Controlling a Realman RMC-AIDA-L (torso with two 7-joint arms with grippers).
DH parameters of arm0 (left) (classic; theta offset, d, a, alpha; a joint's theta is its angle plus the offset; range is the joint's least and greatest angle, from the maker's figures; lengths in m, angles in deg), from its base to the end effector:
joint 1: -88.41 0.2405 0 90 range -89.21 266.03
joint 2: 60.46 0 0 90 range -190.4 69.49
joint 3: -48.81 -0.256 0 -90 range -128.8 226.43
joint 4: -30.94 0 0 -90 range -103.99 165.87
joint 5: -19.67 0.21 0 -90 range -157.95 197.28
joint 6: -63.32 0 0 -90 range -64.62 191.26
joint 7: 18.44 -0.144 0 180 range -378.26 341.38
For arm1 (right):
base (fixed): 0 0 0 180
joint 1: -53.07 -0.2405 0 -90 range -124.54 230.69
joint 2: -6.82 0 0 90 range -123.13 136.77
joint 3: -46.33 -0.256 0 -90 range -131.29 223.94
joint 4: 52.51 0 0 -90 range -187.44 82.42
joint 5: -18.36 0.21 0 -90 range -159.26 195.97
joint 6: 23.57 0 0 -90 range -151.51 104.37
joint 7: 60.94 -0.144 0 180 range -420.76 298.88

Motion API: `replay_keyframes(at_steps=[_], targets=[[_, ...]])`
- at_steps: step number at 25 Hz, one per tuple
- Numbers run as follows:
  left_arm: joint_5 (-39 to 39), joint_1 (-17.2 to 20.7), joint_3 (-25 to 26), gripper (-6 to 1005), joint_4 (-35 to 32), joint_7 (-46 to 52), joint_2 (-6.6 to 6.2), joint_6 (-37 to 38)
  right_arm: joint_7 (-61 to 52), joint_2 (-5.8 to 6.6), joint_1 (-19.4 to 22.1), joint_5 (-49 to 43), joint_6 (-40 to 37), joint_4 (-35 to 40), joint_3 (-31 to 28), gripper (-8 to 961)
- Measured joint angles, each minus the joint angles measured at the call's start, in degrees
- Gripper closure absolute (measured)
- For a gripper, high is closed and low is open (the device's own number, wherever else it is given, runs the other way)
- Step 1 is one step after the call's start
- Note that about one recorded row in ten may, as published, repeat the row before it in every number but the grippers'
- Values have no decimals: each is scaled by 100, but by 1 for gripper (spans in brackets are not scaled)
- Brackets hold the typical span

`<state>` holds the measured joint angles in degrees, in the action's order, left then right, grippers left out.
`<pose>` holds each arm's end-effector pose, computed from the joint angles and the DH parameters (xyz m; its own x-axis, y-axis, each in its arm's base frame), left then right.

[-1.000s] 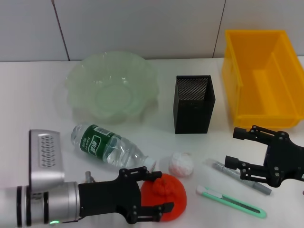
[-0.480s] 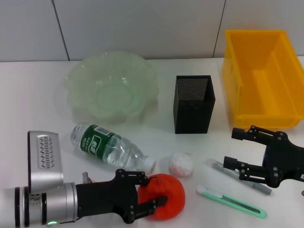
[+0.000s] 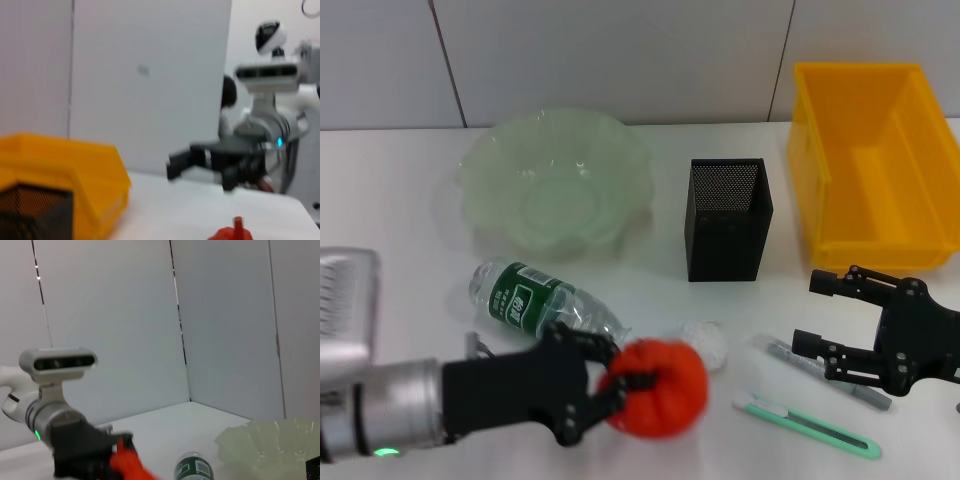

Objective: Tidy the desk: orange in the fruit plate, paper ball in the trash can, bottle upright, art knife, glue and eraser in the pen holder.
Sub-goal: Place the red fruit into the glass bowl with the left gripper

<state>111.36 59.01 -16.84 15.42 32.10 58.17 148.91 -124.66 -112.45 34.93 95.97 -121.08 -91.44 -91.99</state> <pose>-0.2607 0.2724 -0.0796 0.8238 0.1686 0.5413 0.2350 -0.9704 -0.0554 0.2894 0.2718 0.0151 0.7612 -0.1479 -0.6315 -0.3702 -0.8985 -0.2359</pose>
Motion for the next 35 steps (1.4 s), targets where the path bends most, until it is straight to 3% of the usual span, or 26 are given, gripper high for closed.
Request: replay_keyframes(at_steps=[2, 3, 4, 5, 9, 10, 12, 13, 14, 15, 17, 19, 22, 30, 35], targets=[[-7, 168, 187, 809, -338, 85, -8, 354, 0, 0, 9, 0, 2, 0, -2, 188], [-11, 384, 585, 814, -994, 306, -19, 768, 0, 0, 22, 0, 5, 0, -2, 188], [-11, 384, 585, 820, -994, 306, -19, 768, 0, 0, 22, 0, 5, 0, -2, 188], [-17, 456, 1034, 826, -1244, 414, -23, 852, 0, 0, 27, 0, 10, 0, -3, 188], [-17, 456, 1034, 848, -1244, 414, -23, 852, 0, 0, 30, -1, 25, 11, -3, 188], [-42, 294, 2020, 854, -1319, 483, -12, 622, 0, 0, 30, -1, 28, 16, -3, 188], [-42, 294, 2020, 865, -1319, 483, -12, 622, 1, 0, 24, -1, 30, 50, -3, 188], [-184, -3, 2364, 871, -1225, 533, -1, 41, 1, 0, 6, -1, 30, 84, -2, 188], [-184, -3, 2364, 876, -1225, 533, -1, 41, 1, 0, 6, -1, 30, 84, -2, 188], [-504, -358, 2418, 882, -1017, 490, 9, -752, 1, 0, -3, -1, 31, 96, -1, 188], [-593, -543, 2410, 893, -947, 460, 12, -1115, 9, 0, -21, -1, 43, 124, 10, 189], [-656, -908, 2358, 944, -851, 440, 18, -1899, 13, 0, -33, -1, 50, 141, 22, 189], [-659, -1382, 2354, 944, -538, 441, 14, -2964, 17, 0, -35, -1, 53, 150, 27, 189], [-803, -1626, 2382, 943, -328, 387, 57, -3910, 16, 0, -40, -1, 31, 151, 55, 189], [-814, -1598, 2369, 811, -320, 384, 57, -3888, 13, 0, -40, -24, 24, 150, 54, 189]])
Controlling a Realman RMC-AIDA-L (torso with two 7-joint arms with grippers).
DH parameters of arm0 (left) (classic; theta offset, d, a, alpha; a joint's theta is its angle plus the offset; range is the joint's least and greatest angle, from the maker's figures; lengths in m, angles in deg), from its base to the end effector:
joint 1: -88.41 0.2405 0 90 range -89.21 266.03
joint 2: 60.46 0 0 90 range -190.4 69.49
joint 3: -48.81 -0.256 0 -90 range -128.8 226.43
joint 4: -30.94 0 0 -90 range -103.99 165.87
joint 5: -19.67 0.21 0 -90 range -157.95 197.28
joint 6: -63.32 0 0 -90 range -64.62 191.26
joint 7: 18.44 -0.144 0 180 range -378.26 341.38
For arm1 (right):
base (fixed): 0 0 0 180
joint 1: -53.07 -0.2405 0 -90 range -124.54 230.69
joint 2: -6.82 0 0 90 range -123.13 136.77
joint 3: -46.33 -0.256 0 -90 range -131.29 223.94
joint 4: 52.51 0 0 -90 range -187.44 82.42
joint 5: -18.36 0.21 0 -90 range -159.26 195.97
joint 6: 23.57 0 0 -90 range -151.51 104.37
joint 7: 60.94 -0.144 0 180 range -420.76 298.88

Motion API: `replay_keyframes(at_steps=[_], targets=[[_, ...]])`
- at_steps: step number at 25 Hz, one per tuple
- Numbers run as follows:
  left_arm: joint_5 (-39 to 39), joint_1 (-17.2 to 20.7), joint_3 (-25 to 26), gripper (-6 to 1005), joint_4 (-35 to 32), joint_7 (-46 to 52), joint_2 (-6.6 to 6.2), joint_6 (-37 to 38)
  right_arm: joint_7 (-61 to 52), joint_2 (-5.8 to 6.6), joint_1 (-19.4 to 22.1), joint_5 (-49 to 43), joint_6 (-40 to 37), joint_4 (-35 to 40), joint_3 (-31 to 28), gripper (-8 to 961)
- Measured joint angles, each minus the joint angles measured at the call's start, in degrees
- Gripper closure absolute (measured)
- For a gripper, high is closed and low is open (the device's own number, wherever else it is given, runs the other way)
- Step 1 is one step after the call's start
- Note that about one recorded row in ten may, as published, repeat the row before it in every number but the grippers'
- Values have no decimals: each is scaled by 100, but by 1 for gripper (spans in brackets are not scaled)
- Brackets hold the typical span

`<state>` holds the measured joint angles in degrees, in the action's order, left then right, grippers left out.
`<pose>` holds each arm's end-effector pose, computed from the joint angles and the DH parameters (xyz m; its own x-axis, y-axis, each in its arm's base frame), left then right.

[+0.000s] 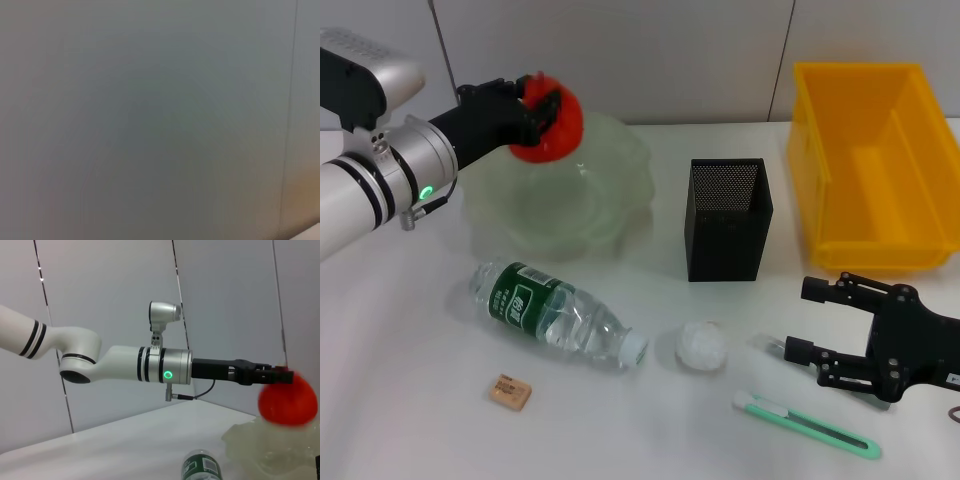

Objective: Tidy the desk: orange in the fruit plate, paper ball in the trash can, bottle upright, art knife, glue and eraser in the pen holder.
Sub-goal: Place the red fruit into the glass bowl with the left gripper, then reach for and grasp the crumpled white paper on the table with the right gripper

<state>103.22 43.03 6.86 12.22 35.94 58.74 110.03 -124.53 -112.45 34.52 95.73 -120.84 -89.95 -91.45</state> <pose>-0.2306 0.4489 -0.0144 0.7940 0.1579 0.5870 0.5618 -0.5595 -0.6094 0.2890 0.2709 0.0092 0.7560 -0.1650 -0.6334 -0.3759 -0.9017 -0.2137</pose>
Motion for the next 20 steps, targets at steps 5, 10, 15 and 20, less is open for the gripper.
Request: replay_keyframes(at_steps=[5, 10, 15, 20], targets=[[22, 121, -25, 594, 8, -2, -20, 411, -56, 0, -14, -3, -22, -1, 11, 190], [-20, 437, -125, 389, -68, -53, -33, 1253, -334, 11, -24, 8, -77, -50, -32, 190], [21, 1145, -168, 251, -42, -635, -47, 2829, -1285, 76, -23, 45, -303, -713, -108, 190], [59, 2029, -640, 153, 30, -1369, -26, 3762, -2965, 88, -79, -329, -552, -2407, -38, 190]])
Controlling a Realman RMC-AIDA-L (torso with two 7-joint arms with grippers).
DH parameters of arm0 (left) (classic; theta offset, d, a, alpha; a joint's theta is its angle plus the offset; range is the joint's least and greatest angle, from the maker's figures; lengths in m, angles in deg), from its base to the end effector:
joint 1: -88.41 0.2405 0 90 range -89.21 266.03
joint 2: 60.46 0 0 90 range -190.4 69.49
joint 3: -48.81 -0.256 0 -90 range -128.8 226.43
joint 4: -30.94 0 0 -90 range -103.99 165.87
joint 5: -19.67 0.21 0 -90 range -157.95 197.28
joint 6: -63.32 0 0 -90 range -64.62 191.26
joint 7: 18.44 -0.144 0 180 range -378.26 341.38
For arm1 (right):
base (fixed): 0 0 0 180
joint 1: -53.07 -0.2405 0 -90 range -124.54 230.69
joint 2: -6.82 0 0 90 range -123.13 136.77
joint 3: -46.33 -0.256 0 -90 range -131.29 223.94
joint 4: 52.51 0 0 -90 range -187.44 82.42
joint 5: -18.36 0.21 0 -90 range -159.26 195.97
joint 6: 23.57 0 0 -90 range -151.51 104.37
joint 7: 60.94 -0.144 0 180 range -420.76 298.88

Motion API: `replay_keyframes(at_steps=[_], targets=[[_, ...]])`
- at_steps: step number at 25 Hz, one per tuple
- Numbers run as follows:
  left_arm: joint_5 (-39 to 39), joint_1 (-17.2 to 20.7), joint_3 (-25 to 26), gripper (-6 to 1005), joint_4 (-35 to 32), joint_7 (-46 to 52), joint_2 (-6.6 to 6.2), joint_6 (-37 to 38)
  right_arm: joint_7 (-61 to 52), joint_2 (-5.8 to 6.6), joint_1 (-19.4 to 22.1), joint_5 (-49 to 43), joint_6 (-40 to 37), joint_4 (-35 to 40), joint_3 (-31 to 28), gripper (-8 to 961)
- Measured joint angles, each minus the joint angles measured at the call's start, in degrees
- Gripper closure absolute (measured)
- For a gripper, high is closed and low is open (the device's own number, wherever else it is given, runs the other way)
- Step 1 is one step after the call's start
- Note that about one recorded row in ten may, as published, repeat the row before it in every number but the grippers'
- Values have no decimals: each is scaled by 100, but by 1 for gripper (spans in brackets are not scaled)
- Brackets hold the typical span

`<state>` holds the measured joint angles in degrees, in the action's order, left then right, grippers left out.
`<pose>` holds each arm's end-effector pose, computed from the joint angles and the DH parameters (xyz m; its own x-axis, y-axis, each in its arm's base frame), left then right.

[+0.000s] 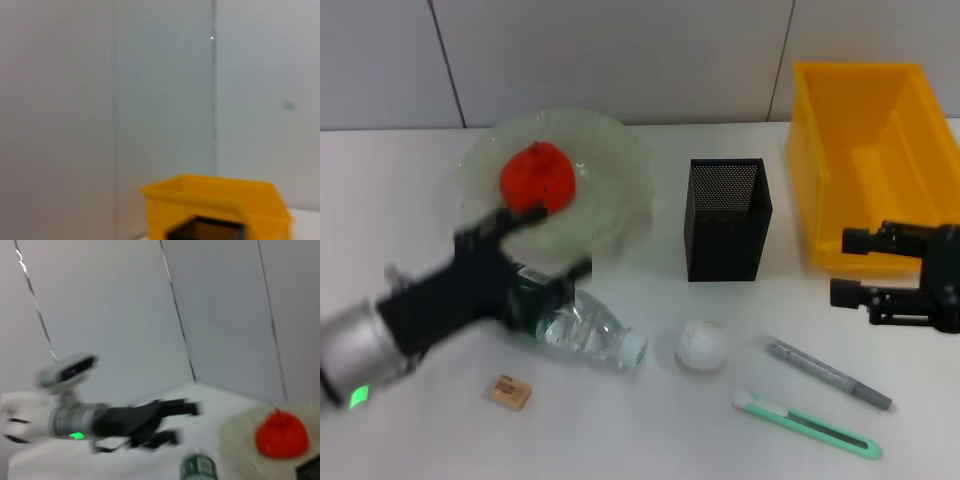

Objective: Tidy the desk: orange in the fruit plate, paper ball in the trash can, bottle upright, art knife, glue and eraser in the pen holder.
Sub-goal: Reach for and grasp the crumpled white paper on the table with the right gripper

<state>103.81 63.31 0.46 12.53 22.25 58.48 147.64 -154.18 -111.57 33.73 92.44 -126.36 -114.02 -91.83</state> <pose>-0.2788 0.3051 -0.0280 0.7464 -0.0266 0.6650 0.3634 -0.8208 -0.4408 0.2531 0.2931 0.0736 0.7750 -0.3106 -0.5504 -0.4526 -0.8806 -0.1404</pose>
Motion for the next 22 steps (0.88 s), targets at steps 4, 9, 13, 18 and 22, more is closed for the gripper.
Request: replay_keyframes(at_steps=[4, 9, 13, 18, 22], targets=[[-5, 335, -322, 154, 282, -499, 6, 196, -1573, 58, -394, -896, -112, -1238, 293, 190], [50, 429, -412, 155, 803, -1092, -12, 291, -3077, 233, -985, -1800, -116, -2047, 1211, 191], [60, 432, -518, 157, 863, -1094, -19, 245, -3978, 292, -1513, -2360, -133, -2193, 1945, 191], [64, 438, -520, 158, 867, -1009, -28, 169, -4382, 223, -1921, -2945, -26, -2233, 2712, 189], [67, 440, -523, 159, 870, -989, -30, 63, -4714, 152, -2113, -3239, 314, -2185, 3395, 185]])
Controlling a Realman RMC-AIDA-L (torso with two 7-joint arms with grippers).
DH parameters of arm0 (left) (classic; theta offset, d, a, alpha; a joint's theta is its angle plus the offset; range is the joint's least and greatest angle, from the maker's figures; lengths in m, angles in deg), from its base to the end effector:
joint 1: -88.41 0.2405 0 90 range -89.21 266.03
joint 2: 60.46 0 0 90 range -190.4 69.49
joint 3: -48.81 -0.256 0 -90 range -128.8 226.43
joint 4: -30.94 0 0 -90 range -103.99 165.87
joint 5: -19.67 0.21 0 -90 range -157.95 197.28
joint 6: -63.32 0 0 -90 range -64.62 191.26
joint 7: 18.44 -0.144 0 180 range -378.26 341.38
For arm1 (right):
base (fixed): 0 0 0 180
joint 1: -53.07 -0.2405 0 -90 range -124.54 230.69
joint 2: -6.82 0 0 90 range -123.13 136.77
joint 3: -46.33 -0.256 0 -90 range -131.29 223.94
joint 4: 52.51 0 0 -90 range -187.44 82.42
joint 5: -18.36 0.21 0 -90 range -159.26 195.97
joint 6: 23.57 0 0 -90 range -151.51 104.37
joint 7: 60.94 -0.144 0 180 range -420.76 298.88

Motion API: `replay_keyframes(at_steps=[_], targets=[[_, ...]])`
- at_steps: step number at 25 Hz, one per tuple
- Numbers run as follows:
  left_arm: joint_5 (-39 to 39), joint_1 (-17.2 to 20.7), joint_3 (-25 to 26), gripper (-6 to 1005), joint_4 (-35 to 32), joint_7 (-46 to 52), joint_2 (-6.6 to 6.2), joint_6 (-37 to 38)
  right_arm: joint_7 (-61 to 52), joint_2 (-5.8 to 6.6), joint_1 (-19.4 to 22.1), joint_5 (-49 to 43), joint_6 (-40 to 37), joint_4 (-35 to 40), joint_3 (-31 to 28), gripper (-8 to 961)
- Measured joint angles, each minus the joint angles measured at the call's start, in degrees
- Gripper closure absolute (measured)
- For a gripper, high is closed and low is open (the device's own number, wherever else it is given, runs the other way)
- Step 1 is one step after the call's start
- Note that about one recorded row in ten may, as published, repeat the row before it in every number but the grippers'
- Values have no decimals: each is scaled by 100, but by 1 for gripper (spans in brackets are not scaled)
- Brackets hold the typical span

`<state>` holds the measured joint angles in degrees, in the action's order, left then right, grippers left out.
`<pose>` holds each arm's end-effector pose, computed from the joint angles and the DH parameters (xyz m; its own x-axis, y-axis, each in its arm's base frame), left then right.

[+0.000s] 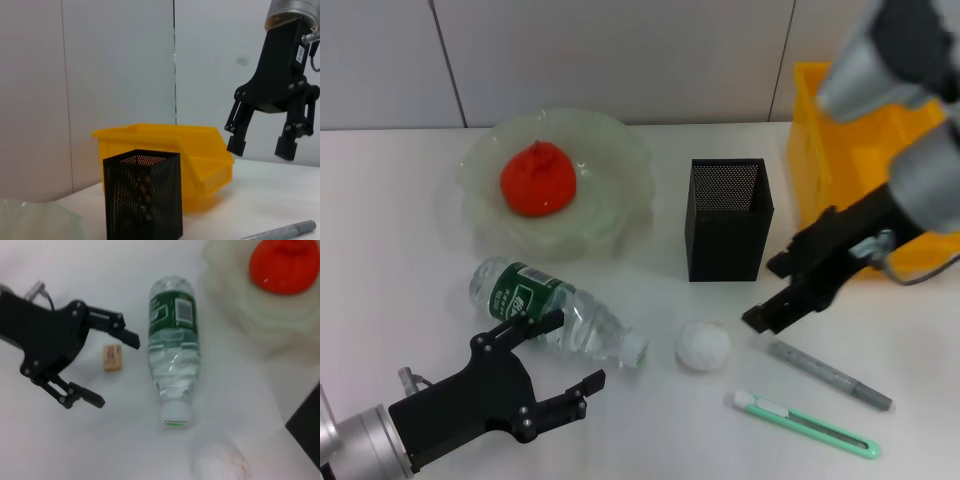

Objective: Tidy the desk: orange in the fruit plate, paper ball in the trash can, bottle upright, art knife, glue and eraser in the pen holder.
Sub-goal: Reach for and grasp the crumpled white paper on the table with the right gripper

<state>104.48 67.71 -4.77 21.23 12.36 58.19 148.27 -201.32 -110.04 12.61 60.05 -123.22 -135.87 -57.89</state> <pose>-0.3061 0.2496 -0.0611 0.7871 0.0350 0.6159 0.3480 -0.8496 -0.3964 0.1195 0.3519 0.0237 0.8697 -0.4490 0.2051 -0.3941 -0.8817 -0.2592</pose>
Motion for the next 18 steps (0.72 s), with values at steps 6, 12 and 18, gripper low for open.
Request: replay_keyframes(at_steps=[6, 12, 18], targets=[[0, -11, -2, 159, 4, 5, 1, -104, -265, -121, -222, -386, 633, 374, 864, 188], [0, -13, -2, 159, 5, 5, 1, -142, -305, -203, -135, -603, 1299, 569, 1475, 196], [-1, -15, -3, 158, 4, 6, 1, -158, -352, -234, -189, -657, 1817, 1040, 1957, 204]])
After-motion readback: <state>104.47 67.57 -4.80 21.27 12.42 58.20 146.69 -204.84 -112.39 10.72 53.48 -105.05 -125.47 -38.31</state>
